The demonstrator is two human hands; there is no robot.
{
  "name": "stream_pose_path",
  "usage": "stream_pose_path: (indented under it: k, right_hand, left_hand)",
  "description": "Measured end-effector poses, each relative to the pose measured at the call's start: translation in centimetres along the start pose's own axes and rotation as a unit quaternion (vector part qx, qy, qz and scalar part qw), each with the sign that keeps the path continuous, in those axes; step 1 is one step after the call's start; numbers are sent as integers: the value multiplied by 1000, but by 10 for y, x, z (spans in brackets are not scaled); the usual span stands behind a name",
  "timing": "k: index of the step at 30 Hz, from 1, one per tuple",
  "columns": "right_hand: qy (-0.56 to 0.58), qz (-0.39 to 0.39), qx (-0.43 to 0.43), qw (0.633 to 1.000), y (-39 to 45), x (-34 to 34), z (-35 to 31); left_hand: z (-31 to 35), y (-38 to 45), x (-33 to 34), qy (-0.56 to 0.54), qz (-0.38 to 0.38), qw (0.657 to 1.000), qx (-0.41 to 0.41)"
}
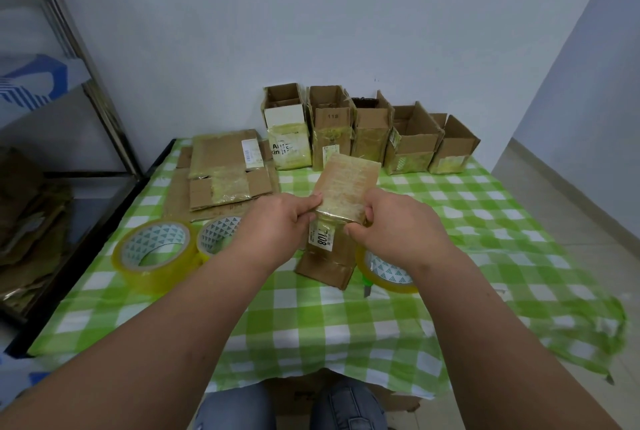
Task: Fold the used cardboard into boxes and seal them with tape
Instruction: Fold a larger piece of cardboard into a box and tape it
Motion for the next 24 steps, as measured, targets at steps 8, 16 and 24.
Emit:
stream_pose_path:
  k: [8, 16, 24]
  right_hand:
    - [16, 1, -1, 1000, -3, 3, 2]
    - [91, -46, -16, 995, -3, 1, 9]
    - [353, -110, -35, 928, -17, 5, 51]
  left_hand:
    - [8, -4, -2, 20, -19, 1000, -12]
    - [3, -3, 1, -24, 4, 999, -33]
    - [-2, -2, 1, -34, 2, 999, -5]
Point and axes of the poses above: each hand's wrist, its own y-axis towards the middle knuckle, its own x-axis out of the palm, z = x × y, the point moved 6 cm from there along y, towards the middle knuckle, and after that the axes turned 13 degrees about -z, right-handed, at the moved point
